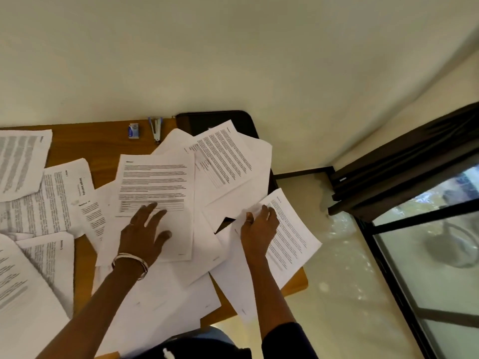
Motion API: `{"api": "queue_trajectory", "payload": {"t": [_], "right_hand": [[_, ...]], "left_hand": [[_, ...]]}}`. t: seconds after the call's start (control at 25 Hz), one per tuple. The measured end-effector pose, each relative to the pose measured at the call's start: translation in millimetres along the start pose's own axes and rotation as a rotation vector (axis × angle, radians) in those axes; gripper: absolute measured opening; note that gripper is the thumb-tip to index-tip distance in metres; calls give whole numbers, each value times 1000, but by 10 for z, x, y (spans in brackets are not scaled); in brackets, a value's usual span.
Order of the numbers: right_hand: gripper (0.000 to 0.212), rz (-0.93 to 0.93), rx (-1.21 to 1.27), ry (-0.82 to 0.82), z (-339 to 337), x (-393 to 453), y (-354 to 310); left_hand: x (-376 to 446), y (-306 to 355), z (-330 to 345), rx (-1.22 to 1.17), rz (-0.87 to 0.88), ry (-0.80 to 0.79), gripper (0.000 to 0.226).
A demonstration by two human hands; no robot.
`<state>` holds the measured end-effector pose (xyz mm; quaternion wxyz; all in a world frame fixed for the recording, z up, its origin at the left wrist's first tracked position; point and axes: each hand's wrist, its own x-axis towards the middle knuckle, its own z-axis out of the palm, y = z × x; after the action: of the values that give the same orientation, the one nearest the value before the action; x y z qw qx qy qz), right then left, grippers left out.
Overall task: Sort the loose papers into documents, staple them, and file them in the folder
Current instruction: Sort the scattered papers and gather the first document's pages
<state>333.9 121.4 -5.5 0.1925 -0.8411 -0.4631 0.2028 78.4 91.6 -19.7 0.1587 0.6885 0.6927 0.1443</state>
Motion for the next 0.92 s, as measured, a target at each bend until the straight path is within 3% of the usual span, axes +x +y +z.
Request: {"api": "queue_trajectory", "payload": {"t": [0.12, 0.2, 0.32, 0.44, 0.56, 0.64, 0.72, 0.8, 0.92], "right_hand": [[78, -113, -126, -191, -2, -20, 313], [79, -248, -222, -260, 49, -43, 426], [75, -284, -306, -225, 66, -22, 431], [56, -248, -334, -117, 77, 52, 383], [41, -255, -176, -19, 55, 243, 138], [38, -182, 105, -43, 65, 434, -196], [43, 33, 350, -74, 128, 645, -528], [54, 206, 327, -109, 268, 755, -778], [66, 320, 181, -116, 396, 768, -1015]], "left_hand": [[-75, 151, 178, 132, 27, -285, 85], [-153, 196, 278, 207, 0, -406, 88], [-219, 186, 303, 231, -19, -428, 90], [-195, 177, 277, 237, -49, -434, 90], [-195, 233, 252, 246, -95, -430, 92], [-163, 256, 221, 247, -135, -427, 101], [-102, 282, 193, 253, -159, -428, 111], [-52, 315, 159, 265, -154, -442, 117], [23, 344, 122, 293, -143, -448, 122]]}}
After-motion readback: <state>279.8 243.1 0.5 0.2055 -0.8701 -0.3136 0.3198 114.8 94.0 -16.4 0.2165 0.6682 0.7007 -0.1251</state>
